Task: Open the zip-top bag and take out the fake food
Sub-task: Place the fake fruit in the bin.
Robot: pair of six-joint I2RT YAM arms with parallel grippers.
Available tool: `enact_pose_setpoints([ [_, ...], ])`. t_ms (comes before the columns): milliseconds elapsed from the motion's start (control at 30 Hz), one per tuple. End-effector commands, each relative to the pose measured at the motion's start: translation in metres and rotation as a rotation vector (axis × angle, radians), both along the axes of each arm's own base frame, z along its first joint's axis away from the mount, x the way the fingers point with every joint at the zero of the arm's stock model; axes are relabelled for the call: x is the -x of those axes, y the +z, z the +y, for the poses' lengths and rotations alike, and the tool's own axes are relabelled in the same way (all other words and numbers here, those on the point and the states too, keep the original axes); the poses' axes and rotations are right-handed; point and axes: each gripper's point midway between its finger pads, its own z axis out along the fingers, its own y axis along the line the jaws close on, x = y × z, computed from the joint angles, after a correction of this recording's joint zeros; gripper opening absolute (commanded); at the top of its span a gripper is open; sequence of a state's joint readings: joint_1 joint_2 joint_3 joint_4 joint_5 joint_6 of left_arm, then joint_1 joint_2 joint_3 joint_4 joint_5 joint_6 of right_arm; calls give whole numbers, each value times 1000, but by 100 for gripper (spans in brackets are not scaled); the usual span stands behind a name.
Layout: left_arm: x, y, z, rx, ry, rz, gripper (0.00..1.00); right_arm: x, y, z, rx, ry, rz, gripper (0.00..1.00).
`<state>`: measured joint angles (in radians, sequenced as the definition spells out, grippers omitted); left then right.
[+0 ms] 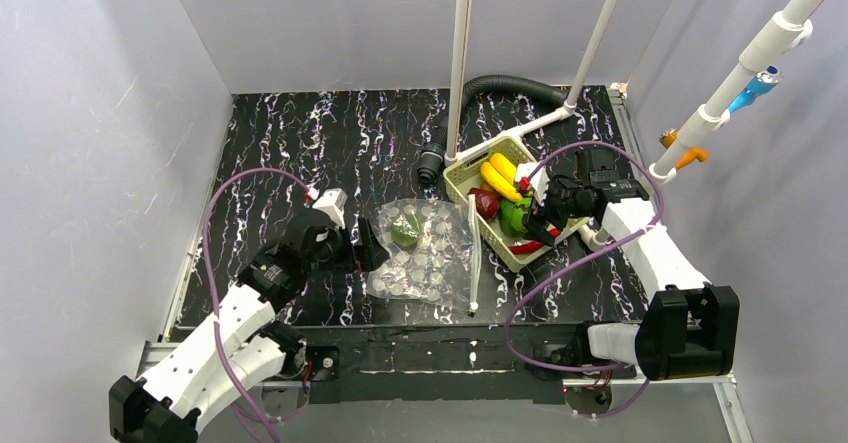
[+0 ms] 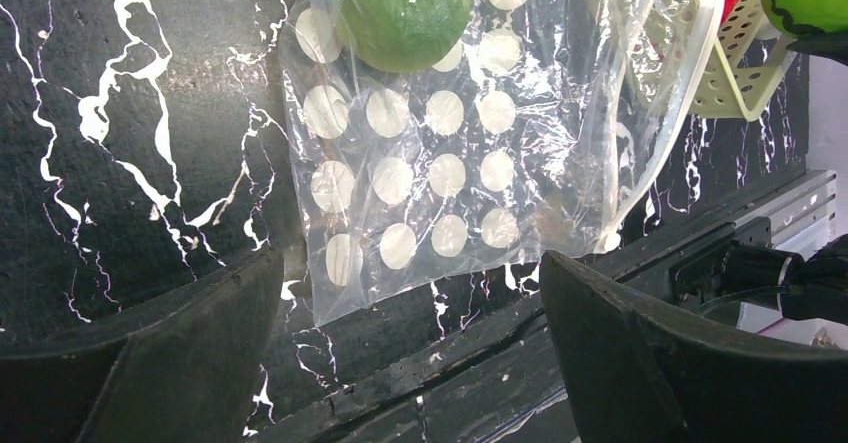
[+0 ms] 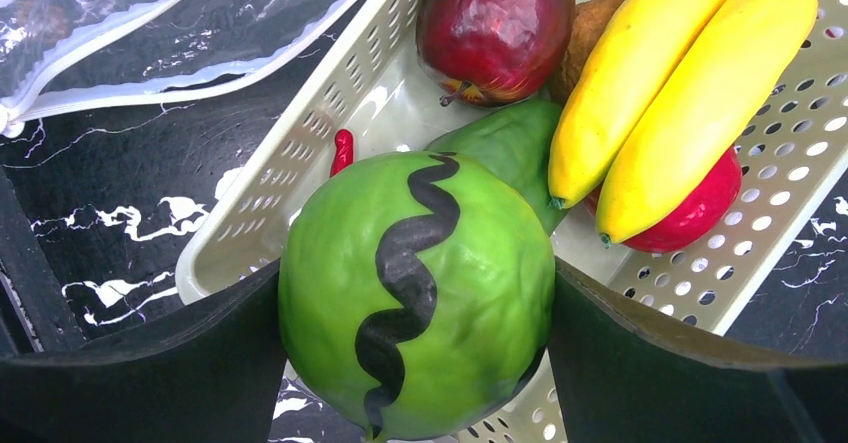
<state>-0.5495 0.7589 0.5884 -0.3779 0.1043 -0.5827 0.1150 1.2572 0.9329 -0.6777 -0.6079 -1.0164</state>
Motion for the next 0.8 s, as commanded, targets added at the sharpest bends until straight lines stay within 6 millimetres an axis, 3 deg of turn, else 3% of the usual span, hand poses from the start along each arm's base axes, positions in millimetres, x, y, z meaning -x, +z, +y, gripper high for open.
enact_pose_setpoints([
  [0,-4,17,4,5,8,-52,100,-1,12,6,-51,6,-27,91],
  [133,-3,19,5,4,8,-59,100,-1,11,6,-50,1,-24,98],
  [533,-5,21,5,5,3,-72,100,1,22,11,-98,8,-25,98],
  [767,-7,25,4,10,-3,-83,99,6,65,29,-222,47,-77,98],
])
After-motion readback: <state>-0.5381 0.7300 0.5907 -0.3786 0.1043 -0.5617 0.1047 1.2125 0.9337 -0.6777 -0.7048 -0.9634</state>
